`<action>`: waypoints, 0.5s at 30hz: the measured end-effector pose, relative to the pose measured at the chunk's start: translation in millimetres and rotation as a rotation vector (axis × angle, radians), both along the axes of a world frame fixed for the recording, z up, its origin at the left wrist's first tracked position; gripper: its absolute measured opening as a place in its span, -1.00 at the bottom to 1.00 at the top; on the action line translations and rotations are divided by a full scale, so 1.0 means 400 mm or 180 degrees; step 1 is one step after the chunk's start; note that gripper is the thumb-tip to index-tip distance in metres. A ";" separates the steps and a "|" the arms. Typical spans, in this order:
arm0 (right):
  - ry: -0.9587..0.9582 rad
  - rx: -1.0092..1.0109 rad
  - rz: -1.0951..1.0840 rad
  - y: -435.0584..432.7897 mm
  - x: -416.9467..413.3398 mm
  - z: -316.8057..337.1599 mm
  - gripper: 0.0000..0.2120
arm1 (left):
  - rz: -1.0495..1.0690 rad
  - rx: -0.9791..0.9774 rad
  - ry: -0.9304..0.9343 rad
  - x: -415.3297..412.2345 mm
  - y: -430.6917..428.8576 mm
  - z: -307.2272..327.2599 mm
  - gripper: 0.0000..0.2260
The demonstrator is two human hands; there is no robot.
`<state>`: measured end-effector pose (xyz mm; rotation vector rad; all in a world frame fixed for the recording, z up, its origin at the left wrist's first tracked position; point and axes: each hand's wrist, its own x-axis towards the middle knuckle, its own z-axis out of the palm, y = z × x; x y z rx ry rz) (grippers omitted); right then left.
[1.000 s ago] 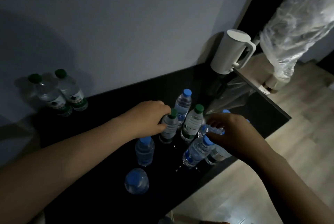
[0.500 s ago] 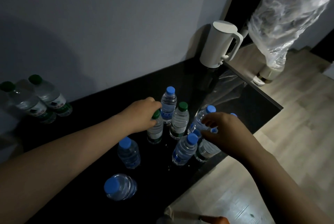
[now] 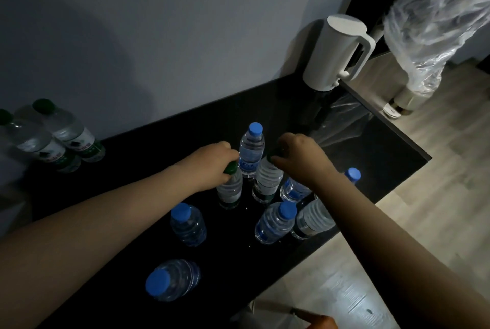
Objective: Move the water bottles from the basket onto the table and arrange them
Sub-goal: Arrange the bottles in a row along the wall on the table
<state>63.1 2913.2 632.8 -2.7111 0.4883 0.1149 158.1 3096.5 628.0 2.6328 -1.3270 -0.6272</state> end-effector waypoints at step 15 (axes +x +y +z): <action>0.0231 0.0030 0.0149 0.007 0.057 -0.050 -0.88 | 0.0376 0.0152 -0.0200 0.034 0.000 -0.018 -0.70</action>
